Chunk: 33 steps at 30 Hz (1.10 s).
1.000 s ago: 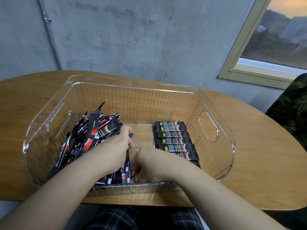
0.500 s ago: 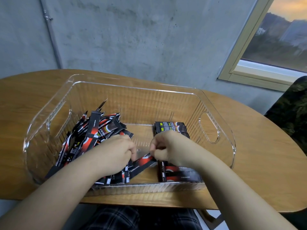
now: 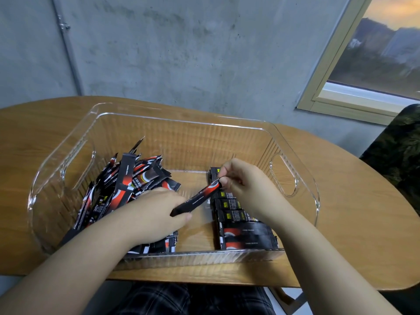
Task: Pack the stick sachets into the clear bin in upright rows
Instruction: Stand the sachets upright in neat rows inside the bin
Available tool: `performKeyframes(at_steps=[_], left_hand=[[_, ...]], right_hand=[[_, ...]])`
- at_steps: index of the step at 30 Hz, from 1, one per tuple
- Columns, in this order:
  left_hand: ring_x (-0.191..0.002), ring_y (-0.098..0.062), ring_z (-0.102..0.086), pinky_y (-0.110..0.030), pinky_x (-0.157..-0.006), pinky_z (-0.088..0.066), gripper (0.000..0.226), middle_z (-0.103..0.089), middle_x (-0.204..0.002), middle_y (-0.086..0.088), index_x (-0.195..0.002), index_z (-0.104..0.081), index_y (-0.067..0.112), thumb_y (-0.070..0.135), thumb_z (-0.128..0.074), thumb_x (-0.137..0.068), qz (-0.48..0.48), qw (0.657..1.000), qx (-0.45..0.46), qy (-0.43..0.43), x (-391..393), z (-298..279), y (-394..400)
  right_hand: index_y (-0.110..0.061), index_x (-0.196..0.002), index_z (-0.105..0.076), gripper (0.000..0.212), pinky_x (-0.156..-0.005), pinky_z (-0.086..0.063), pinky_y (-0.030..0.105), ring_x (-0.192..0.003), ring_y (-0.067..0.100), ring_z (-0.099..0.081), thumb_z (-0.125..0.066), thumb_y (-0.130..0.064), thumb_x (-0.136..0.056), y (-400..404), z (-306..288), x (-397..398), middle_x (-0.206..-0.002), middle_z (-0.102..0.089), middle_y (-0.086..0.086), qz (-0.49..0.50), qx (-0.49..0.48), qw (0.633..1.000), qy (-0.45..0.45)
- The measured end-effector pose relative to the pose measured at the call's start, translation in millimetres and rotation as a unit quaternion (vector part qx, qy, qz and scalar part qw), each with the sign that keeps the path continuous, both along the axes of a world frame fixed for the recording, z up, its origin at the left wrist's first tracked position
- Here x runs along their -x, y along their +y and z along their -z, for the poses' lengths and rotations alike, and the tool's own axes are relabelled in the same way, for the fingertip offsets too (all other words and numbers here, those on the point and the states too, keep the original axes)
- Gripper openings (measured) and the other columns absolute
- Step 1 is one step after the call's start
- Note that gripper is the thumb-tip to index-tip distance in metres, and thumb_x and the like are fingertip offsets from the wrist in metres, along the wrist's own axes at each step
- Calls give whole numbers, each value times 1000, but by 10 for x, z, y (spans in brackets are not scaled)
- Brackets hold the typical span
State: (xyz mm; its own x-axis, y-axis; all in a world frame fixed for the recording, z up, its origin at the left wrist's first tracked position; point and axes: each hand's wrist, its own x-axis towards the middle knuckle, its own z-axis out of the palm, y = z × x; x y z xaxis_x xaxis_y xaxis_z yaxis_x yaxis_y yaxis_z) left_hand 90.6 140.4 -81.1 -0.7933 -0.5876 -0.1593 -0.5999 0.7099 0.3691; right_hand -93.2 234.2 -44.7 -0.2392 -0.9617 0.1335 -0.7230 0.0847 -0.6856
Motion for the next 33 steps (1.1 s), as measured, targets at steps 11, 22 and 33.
performKeyframes(at_steps=[11,22,33], left_hand=[[-74,-14,-54,-30,-68,-42,24,-59,-93,-4,-103,-58,25,34,-36,-102,-22,1000,0,-6,42,-87,47],[-84,-23,-55,-36,-71,-44,15,-54,-92,-7,-101,-50,12,10,-35,-100,-38,998,47,-25,42,-41,48],[-73,-11,-55,-27,-62,-44,66,-51,-122,1,-148,-18,39,0,-31,-97,-35,999,14,-24,28,-80,66]], right_hand=[[-16,-82,-59,34,-84,-56,35,-81,17,-70,-51,-48,-91,69,-153,-1,-88,-72,4,-36,-95,990,-102],[-27,-87,-66,6,-69,-41,5,-70,-8,-57,-61,-24,-89,73,-209,15,-81,-66,-17,-53,-132,990,-2],[-16,-102,-71,23,-63,-39,21,-81,17,-58,-51,-8,-93,14,-251,52,-94,-67,1,-44,-208,943,255]])
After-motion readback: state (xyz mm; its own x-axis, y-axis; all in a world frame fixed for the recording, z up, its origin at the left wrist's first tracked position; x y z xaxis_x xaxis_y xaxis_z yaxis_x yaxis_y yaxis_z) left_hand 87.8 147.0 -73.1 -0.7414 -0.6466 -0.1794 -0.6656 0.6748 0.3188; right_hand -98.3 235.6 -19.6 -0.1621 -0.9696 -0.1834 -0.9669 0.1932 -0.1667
